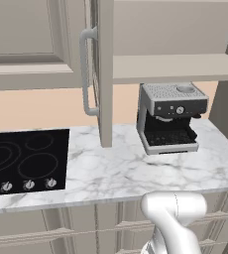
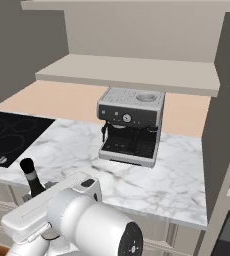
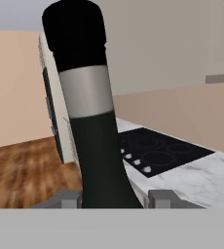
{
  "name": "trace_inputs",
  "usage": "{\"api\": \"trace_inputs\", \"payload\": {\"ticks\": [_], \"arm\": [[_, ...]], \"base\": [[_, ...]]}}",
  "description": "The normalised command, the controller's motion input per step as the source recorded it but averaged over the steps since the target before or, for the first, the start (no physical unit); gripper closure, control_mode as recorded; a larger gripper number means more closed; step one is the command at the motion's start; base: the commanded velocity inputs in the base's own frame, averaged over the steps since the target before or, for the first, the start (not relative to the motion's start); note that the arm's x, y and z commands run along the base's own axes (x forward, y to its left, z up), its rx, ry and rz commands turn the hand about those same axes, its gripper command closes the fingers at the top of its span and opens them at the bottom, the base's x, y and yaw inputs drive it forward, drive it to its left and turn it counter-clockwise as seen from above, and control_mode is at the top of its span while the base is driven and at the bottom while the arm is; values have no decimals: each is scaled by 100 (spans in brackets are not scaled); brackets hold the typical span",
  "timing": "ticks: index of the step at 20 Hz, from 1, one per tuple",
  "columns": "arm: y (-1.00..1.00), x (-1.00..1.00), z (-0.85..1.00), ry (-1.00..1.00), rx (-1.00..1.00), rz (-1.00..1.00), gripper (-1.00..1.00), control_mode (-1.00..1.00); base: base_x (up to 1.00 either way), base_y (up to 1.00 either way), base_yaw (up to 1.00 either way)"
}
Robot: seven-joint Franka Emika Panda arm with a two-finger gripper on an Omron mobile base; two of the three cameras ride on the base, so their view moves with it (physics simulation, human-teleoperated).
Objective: Open the cabinet directly in front. Then move the wine and the mug to the dining counter with the jar on it.
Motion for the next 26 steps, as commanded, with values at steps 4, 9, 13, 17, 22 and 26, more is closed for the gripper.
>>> {"api": "trace_inputs", "payload": {"ticks": [4, 9, 13, 17, 22, 26], "arm": [[0, 0, 0, 0, 0, 0, 100, 100], [0, 0, 0, 0, 0, 0, 100, 100], [0, 0, 0, 0, 0, 0, 100, 100], [0, 0, 0, 0, 0, 0, 100, 100], [0, 0, 0, 0, 0, 0, 100, 100], [0, 0, 0, 0, 0, 0, 100, 100]], "base": [[-37, 0, 4], [-67, 0, 11], [-61, 4, 12], [-42, 21, 20], [-24, 33, 30], [-8, 32, 37]]}}
